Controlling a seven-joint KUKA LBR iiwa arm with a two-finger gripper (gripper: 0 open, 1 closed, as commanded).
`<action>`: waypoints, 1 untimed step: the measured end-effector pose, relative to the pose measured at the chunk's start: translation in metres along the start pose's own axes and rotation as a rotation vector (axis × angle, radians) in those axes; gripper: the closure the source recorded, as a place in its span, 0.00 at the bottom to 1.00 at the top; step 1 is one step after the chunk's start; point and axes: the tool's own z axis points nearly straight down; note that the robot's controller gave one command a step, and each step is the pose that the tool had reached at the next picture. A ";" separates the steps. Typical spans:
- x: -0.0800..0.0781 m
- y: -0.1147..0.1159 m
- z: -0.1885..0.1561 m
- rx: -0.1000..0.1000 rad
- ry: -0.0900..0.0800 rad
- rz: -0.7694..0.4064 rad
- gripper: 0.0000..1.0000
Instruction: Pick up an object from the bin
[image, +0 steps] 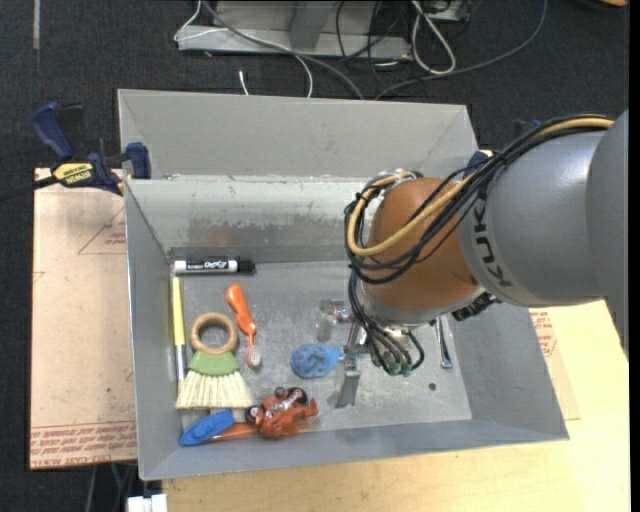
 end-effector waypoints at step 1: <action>-0.002 0.000 -0.004 -0.001 -0.007 0.003 0.00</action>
Offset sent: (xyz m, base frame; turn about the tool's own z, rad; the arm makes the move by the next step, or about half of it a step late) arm 0.0110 -0.0203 -0.0659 -0.0548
